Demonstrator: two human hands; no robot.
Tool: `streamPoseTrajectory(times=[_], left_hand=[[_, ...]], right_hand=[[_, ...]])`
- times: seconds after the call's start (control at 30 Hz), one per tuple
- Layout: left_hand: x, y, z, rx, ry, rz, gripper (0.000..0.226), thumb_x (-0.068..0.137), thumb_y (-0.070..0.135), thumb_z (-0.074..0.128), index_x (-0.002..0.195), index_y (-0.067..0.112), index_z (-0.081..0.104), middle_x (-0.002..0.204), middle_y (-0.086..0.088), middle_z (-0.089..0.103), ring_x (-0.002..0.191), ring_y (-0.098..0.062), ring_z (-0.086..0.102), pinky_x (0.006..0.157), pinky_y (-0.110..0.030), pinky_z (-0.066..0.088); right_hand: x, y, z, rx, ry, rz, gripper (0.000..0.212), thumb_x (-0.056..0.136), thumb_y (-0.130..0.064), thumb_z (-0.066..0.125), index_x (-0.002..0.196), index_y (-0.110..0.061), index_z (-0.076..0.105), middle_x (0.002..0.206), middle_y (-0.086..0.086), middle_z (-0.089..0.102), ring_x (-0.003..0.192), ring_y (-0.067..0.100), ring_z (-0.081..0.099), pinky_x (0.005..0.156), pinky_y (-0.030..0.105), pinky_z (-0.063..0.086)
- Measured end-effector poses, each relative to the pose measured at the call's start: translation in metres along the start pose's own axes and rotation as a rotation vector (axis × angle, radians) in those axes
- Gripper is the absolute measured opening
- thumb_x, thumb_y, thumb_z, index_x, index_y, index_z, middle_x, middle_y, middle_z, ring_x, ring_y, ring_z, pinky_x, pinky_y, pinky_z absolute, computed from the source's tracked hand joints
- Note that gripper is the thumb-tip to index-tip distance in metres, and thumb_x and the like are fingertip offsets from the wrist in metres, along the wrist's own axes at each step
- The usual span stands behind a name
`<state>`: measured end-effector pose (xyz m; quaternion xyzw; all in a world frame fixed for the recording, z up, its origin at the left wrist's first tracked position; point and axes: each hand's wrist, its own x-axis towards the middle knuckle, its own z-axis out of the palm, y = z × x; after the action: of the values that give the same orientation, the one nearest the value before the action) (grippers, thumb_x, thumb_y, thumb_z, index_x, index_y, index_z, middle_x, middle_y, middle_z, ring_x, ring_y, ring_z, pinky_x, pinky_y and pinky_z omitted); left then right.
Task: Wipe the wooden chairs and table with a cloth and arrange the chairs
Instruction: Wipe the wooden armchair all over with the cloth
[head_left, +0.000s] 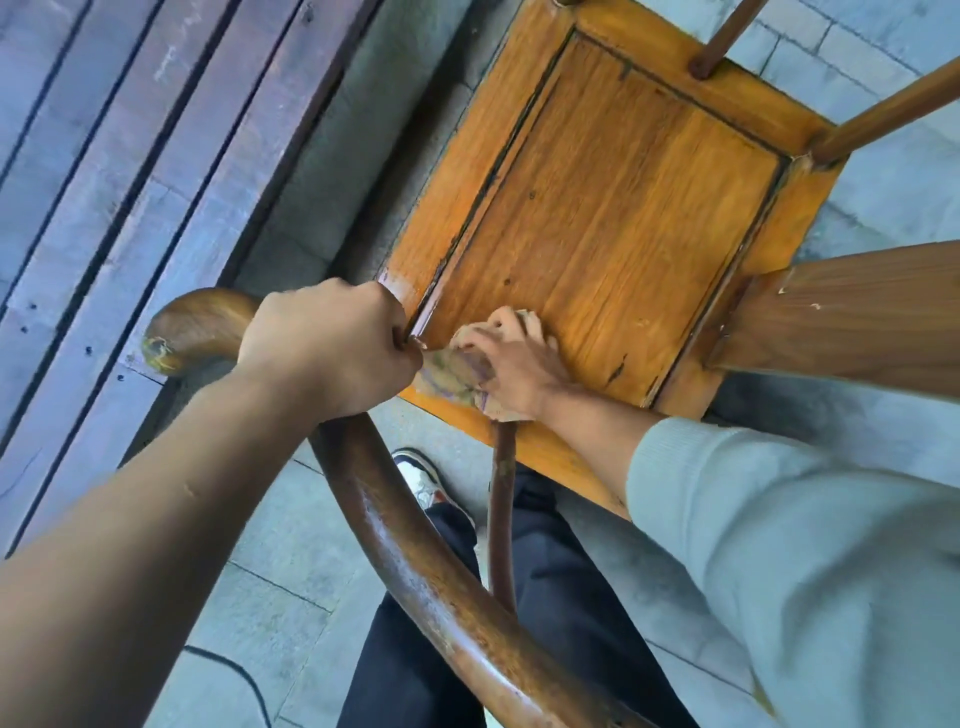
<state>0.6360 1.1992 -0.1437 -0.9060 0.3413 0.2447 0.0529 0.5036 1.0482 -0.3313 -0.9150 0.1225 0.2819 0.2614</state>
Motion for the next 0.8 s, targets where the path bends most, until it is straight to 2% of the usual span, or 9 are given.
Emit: streamPoseTrajectory(times=[0.1,0.17,0.33,0.43,0.5,0.57,0.67,0.73,0.8], left_hand=[[0.001,-0.004,-0.001,0.025,0.002,-0.017,0.028,0.081,0.049,0.059,0.073,0.022,0.062,0.064,0.002,0.055,0.066,-0.029,0.058,0.056,-0.027,0.032],[0.003,-0.004,-0.002,0.036,-0.013,-0.028,0.026,0.079,0.046,0.061,0.073,0.021,0.063,0.065,0.0,0.057,0.067,-0.03,0.059,0.056,-0.027,0.031],[-0.006,0.001,-0.001,0.062,-0.08,-0.129,0.029,0.082,0.043,0.063,0.075,0.015,0.063,0.064,-0.001,0.054,0.06,-0.028,0.054,0.066,-0.031,0.036],[0.01,0.01,-0.007,0.061,-0.098,-0.128,0.032,0.089,0.045,0.056,0.078,0.015,0.059,0.065,-0.001,0.047,0.056,-0.024,0.044,0.072,-0.035,0.034],[0.024,0.029,-0.004,-0.051,-0.162,-0.041,0.031,0.089,0.041,0.051,0.074,0.014,0.051,0.071,-0.005,0.049,0.065,-0.032,0.049,0.069,-0.035,0.038],[0.033,0.057,0.005,-0.108,-0.213,0.125,0.027,0.09,0.038,0.048,0.076,0.015,0.049,0.081,-0.01,0.056,0.076,-0.038,0.055,0.065,-0.035,0.041],[0.041,0.091,0.024,-0.081,-0.257,0.375,0.023,0.091,0.034,0.048,0.1,0.014,0.059,0.105,-0.012,0.061,0.096,-0.038,0.06,0.07,-0.037,0.044],[0.054,0.102,0.038,-0.078,-0.316,0.401,0.03,0.093,0.03,0.049,0.116,0.013,0.055,0.117,-0.012,0.055,0.11,-0.037,0.055,0.08,-0.041,0.046],[0.063,0.103,0.056,-0.036,-0.382,0.361,0.041,0.093,0.028,0.049,0.131,0.012,0.046,0.126,-0.013,0.048,0.122,-0.036,0.045,0.093,-0.045,0.046]], right_hand=[[-0.012,0.036,-0.013,0.1,0.178,0.303,0.051,0.088,-0.032,0.076,0.124,-0.049,0.043,0.133,-0.001,0.028,0.121,0.032,0.032,0.096,0.052,0.044],[-0.039,0.058,-0.01,0.103,0.106,0.372,0.051,0.09,-0.032,0.075,0.125,-0.045,0.041,0.132,0.001,0.027,0.122,0.034,0.032,0.099,0.053,0.046],[-0.122,0.049,0.038,-0.277,-0.347,-0.04,0.038,0.087,-0.026,0.07,0.117,-0.035,0.047,0.128,0.005,0.023,0.122,0.036,0.027,0.097,0.054,0.04],[-0.114,0.045,0.032,-0.296,-0.299,-0.089,0.042,0.086,-0.01,0.066,0.11,-0.037,0.045,0.12,0.001,0.018,0.123,0.038,0.03,0.094,0.057,0.036],[-0.108,0.059,0.018,-0.232,-0.282,-0.095,0.05,0.082,-0.013,0.073,0.107,-0.039,0.039,0.116,-0.003,0.021,0.116,0.031,0.033,0.085,0.049,0.044],[-0.106,0.077,0.007,-0.188,-0.286,-0.1,0.059,0.076,-0.009,0.077,0.11,-0.037,0.038,0.119,-0.003,0.024,0.108,0.023,0.029,0.074,0.041,0.042],[-0.101,0.103,-0.012,-0.049,-0.11,0.222,0.052,0.083,-0.012,0.071,0.117,-0.036,0.04,0.123,-0.002,0.023,0.11,0.026,0.03,0.085,0.045,0.047],[-0.096,0.121,-0.026,0.11,0.027,0.525,0.049,0.088,-0.016,0.068,0.122,-0.039,0.041,0.13,0.003,0.024,0.115,0.032,0.032,0.097,0.051,0.047],[-0.093,0.123,-0.028,0.275,0.148,0.773,0.053,0.089,-0.02,0.068,0.127,-0.041,0.038,0.137,0.005,0.025,0.121,0.037,0.034,0.098,0.052,0.047]])
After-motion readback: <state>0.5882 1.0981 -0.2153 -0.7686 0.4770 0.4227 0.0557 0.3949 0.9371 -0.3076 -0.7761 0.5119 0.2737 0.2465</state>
